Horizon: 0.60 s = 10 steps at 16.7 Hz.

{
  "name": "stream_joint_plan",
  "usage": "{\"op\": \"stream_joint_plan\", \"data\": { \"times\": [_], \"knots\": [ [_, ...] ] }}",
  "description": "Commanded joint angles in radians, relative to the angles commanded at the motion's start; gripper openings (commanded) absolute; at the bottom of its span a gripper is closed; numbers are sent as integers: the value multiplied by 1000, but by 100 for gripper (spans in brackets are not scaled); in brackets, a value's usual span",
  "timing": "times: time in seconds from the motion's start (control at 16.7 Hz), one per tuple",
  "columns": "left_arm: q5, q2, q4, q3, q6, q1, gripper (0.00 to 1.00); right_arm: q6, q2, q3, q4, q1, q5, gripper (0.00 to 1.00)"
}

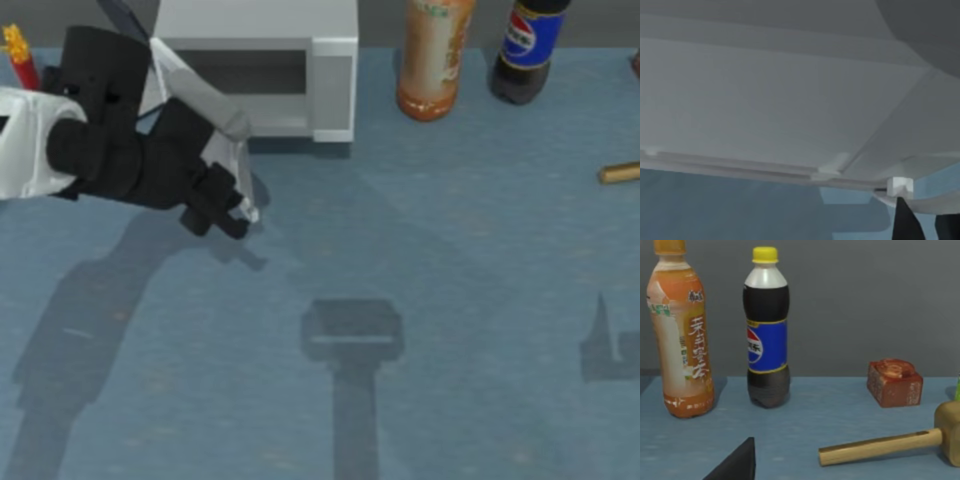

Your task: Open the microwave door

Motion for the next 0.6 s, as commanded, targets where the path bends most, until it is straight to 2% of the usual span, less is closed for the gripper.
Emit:
{"op": "stream_joint_plan", "data": {
  "times": [0.3,0.6],
  "knots": [
    [8,1,-2,-4,-2,-5,0,0,0,0,0,0,0,100],
    [37,-4,-21,1,51,20,0,0,0,0,0,0,0,100]
  ]
}}
